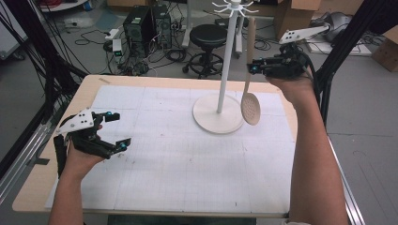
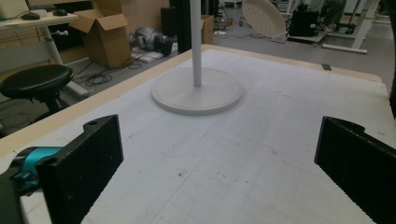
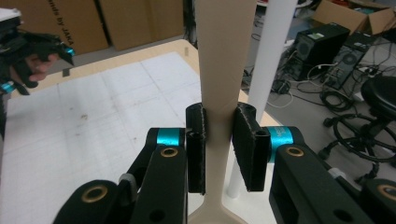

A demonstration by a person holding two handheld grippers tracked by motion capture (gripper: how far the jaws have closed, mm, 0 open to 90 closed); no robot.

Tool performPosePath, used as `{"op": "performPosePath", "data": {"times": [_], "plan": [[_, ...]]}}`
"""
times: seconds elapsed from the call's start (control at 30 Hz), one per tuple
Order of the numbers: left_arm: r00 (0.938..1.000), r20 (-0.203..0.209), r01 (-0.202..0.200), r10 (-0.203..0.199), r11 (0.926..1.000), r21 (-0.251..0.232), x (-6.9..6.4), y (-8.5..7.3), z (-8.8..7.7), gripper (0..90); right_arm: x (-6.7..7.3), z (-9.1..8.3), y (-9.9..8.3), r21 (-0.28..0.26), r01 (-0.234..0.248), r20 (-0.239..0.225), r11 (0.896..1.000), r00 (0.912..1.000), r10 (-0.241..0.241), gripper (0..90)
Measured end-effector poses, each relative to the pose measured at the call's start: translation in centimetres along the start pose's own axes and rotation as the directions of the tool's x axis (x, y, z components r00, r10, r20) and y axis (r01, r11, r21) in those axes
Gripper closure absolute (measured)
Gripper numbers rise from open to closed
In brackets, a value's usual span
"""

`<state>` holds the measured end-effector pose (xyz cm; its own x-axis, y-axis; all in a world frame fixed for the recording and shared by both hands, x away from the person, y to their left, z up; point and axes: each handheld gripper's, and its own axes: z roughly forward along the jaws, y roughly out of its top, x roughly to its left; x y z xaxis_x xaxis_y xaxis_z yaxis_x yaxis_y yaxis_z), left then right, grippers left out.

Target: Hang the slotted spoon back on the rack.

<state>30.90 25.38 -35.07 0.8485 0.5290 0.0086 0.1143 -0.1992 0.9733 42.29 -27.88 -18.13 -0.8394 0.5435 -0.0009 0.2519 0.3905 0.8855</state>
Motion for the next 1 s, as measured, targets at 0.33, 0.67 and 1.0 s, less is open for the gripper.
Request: {"op": "performPosePath", "data": {"times": [0.33, 0.67, 1.0], "plan": [[1.0, -0.001, 0.0, 0.0, 1.0, -0.001, 0.06, -0.01, -0.17, 1.7, -0.53, 0.36, 0.57, 0.006, -0.025, 0.037, 1.0, 0.999, 0.025, 75.7], [1.0, 0.001, 0.003, -0.003, 1.0, -0.004, 0.06, -0.01, -0.2, 1.7, -0.58, 0.67, 1.0, 0.013, -0.025, 0.04, 1.0, 0.9989, 0.024, 75.7], [1.0, 0.001, 0.002, -0.002, 1.0, -0.001, 0.13, -0.04, -0.27, 1.7, -0.64, 0.54, 0.88, 0.024, -0.03, 0.056, 0.999, 0.9981, 0.028, 75.7]]}}
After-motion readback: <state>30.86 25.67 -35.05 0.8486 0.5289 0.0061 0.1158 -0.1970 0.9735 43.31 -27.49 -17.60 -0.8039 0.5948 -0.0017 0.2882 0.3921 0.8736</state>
